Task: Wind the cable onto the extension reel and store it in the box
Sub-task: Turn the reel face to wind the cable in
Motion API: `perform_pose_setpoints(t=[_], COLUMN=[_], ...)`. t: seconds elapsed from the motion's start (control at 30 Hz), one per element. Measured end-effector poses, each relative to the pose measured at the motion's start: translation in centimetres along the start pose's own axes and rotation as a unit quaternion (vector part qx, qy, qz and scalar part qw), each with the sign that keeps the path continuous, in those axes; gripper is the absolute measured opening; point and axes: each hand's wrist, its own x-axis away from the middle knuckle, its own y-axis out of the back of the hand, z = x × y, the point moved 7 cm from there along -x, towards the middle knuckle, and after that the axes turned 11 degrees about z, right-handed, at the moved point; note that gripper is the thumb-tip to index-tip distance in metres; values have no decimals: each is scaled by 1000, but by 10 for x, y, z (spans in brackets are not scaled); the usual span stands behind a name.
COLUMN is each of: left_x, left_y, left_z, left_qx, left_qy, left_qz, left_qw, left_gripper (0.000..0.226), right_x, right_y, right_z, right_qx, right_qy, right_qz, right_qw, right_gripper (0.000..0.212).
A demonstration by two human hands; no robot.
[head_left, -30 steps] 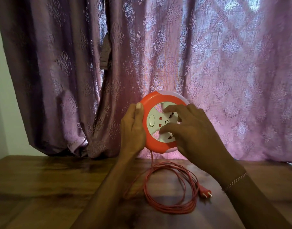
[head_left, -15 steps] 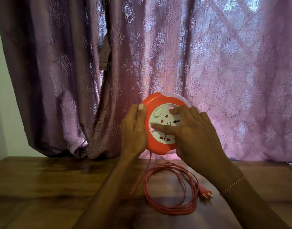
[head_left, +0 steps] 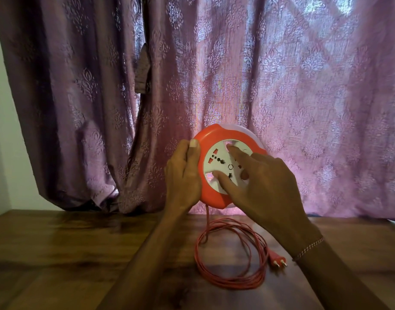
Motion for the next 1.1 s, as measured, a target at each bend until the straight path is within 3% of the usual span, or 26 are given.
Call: perform_pose_setpoints(t=[0.1,0.23,0.3,0.43,0.67,0.77,1.0,1.1], left_x=[0,0,1,0,2,2,4,5], left_y=[1,2,2,4,4,4,0,0], left_z=[0,-1,-3,-3,-5,-4,-7,-7], left_qx=[0,16,19,21,3,2,-13,-10], left_qy=[8,12,11,18,5,2,-6,-1], left_qz=[1,3,1,5,-6,-7,-11,-9], left_qw=[1000,1000,1000,1000,1000,1000,1000,1000], left_gripper=[51,51,51,49,51,53,56,60], right_x=[-1,3,4,3,4,4,5,3], right_y=[3,11,8,0,2,-2,8,8], right_z=[1,13,17,20,16,12,0,0], right_qx=[-8,-22,-31,11,67,62,31,25], right_qy=[42,176,209,171,152,115,-23,-22], right_qz=[-9,-30,18,64,41,42,-29,-25], right_qw=[999,984,977,983,985,990,999,999], right_gripper=[56,19,30,61,52,65,62,62])
